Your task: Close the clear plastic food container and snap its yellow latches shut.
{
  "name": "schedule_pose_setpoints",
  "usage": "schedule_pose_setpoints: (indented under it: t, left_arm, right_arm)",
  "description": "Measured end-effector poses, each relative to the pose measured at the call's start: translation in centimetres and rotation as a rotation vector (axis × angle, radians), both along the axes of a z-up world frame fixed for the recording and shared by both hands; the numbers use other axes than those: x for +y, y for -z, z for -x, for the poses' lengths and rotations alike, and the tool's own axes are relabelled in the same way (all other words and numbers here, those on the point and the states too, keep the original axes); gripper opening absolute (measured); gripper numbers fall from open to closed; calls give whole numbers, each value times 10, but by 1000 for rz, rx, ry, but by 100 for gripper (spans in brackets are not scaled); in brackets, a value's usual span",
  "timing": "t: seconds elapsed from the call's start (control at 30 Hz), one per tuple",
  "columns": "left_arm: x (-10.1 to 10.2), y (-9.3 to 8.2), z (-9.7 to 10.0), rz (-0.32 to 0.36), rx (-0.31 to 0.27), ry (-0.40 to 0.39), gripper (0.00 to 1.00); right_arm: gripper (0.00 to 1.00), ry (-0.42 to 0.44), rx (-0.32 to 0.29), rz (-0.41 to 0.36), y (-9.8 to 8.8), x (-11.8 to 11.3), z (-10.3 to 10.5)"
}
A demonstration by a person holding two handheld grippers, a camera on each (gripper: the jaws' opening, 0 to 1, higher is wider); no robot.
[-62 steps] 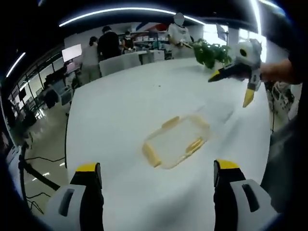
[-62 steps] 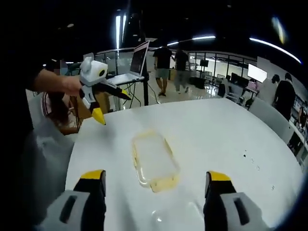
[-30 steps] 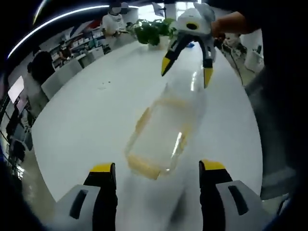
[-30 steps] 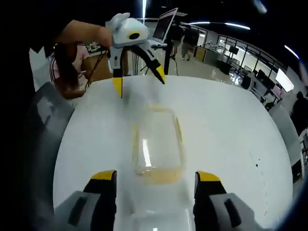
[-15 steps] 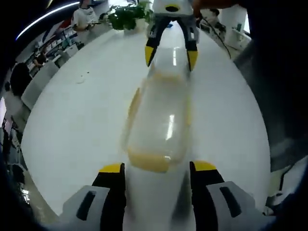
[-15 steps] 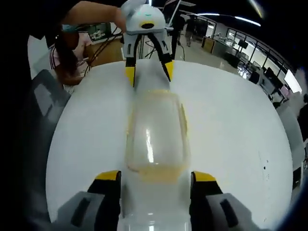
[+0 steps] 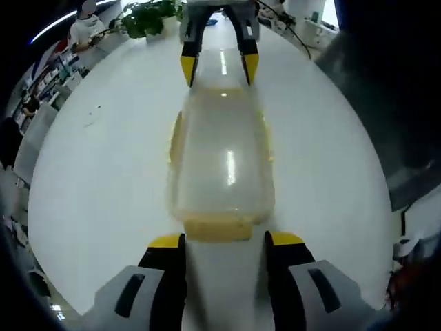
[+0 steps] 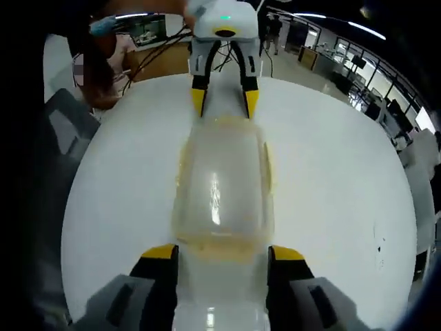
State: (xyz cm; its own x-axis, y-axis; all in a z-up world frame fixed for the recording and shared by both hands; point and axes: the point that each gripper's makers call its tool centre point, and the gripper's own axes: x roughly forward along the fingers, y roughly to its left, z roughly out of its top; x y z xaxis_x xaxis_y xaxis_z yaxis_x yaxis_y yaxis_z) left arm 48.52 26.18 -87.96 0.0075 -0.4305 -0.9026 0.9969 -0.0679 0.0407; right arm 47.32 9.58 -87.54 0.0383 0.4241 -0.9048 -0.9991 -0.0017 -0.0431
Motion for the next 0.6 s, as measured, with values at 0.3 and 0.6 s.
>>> schedule_pose_setpoints:
  t: [0.3, 0.6]
  left_arm:
    - [-4, 3, 0, 6, 25, 12, 39]
    - [-5, -1, 2, -20, 20, 22, 39]
  right_arm:
    - [46, -28, 47, 48, 15, 1, 0]
    - [44, -15, 52, 65, 14, 4, -5]
